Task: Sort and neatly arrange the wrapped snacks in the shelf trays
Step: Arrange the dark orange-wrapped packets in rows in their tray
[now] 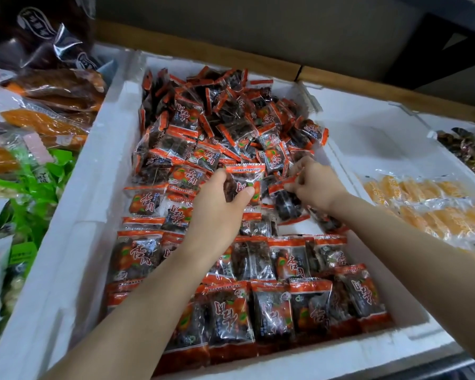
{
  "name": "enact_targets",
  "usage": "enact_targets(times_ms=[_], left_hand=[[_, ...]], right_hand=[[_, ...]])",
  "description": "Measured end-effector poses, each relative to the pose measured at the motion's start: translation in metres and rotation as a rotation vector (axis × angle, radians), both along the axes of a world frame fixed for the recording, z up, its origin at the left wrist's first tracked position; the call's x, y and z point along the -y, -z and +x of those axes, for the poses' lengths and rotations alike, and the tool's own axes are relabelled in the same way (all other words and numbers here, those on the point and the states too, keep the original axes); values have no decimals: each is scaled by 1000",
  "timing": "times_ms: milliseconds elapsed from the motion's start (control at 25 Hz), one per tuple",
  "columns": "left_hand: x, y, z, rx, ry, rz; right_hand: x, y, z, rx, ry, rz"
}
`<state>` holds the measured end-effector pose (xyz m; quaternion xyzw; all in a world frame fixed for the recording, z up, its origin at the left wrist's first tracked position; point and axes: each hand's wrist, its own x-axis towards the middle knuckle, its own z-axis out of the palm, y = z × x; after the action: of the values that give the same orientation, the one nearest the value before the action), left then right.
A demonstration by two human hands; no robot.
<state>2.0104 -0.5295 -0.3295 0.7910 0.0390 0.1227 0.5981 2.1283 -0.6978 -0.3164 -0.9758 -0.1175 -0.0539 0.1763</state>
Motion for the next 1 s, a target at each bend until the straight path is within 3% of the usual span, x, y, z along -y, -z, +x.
enact_targets(times_ms=[120, 360, 640, 840, 1000], left_hand=[[0, 0, 0, -3, 11, 5], [3, 0, -1, -2, 19, 1], [3, 4, 1, 11, 12, 26], [5, 9, 5, -18, 42, 28], [7, 7, 3, -33, 60, 46]], right_hand=[[2, 3, -7, -43, -56, -60], [16, 17, -21, -151, -296, -429], [23, 8, -20, 72, -243, -456], [42, 5, -17, -8, -200, -545], [42, 5, -14, 22, -205, -477]])
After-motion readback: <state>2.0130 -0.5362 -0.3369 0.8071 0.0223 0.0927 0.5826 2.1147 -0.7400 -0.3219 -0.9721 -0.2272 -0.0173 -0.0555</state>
